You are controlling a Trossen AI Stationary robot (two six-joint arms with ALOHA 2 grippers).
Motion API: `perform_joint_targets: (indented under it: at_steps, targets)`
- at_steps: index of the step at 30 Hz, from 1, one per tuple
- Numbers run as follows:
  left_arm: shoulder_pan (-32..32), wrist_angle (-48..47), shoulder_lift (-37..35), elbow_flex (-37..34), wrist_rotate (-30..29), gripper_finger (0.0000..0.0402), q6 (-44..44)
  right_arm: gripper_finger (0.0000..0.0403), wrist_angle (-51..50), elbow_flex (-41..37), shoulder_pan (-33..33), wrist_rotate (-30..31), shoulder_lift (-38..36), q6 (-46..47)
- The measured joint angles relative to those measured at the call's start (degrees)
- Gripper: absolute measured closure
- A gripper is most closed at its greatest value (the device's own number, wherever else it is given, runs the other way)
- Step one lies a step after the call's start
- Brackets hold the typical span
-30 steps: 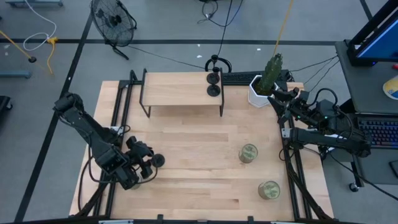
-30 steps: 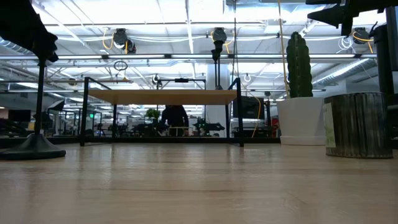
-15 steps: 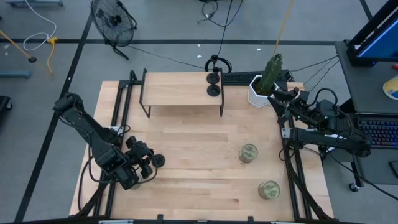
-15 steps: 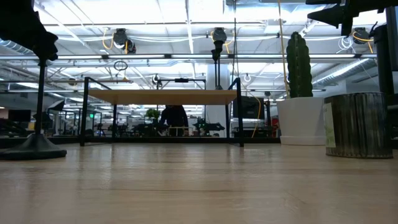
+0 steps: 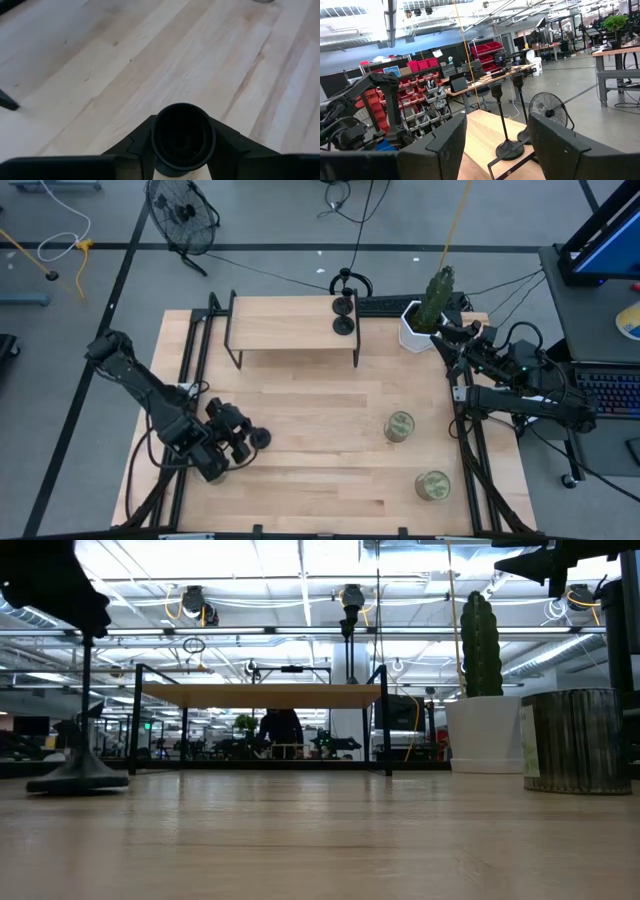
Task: Pick & Place candle stick holders
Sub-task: Put the candle holder on the shelf
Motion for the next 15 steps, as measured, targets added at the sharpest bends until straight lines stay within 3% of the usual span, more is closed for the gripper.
perform_joint_targets:
  at_steps: [15]
  targets:
    - [12.63, 20.51, -7.37, 0.11, 0.04, 0.0267, 24.69, 0.0195, 0.02, 0.00, 0.01, -0.01, 0.00, 0.00]
